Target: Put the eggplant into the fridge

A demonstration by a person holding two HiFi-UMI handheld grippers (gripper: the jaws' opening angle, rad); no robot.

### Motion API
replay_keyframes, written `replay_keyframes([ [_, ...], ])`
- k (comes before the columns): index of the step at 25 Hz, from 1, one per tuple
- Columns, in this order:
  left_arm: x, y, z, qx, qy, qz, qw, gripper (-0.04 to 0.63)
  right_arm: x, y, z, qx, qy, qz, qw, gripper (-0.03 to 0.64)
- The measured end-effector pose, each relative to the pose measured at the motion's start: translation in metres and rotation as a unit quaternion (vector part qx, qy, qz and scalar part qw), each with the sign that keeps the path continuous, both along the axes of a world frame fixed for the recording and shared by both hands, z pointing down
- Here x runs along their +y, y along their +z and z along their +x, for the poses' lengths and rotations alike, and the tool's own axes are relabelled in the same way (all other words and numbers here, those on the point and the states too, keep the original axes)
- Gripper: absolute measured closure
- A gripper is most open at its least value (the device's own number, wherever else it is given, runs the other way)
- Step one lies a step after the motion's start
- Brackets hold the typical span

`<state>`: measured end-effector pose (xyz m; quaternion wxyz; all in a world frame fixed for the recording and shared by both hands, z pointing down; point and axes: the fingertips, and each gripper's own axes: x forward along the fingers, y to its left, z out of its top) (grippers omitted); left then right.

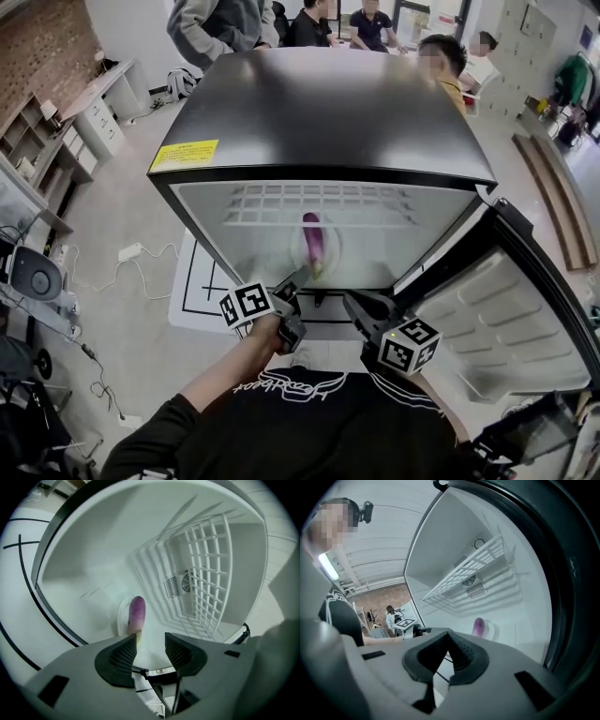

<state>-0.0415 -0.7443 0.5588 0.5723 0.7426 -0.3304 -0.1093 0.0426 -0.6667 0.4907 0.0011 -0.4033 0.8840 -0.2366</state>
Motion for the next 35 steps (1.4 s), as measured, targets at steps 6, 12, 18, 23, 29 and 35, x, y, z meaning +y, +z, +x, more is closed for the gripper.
replay_keyframes([
  [6, 0.059, -0.056, 0.021, -0.02, 0.086, 0.144, 0.9856, 0.42, 0.032, -0.013, 0.001, 0.013, -0.017, 0.021, 1.0, 0.609],
  [12, 0.121, -0.102, 0.031, -0.044, 0.141, 0.246, 0.9581, 0.448, 0.069, -0.034, 0.005, 0.029, -0.038, 0.058, 0.997, 0.609],
  [18, 0.185, -0.12, 0.045, -0.091, 0.187, 0.311, 0.9276, 0.586, 0.112, -0.049, 0.021, 0.01, -0.044, 0.064, 0.997, 0.61],
  [23, 0.244, -0.127, 0.058, -0.122, 0.215, 0.356, 0.9012, 0.586, 0.155, -0.05, 0.032, 0.021, -0.06, 0.078, 0.995, 0.61],
  [29, 0.293, -0.137, 0.063, -0.165, 0.215, 0.395, 0.8779, 0.586, 0.202, -0.054, 0.035, 0.04, -0.089, 0.089, 0.991, 0.609],
  [35, 0.318, -0.141, 0.058, -0.173, 0.206, 0.395, 0.8785, 0.586, 0.231, -0.056, 0.028, 0.054, -0.11, 0.089, 0.988, 0.61],
])
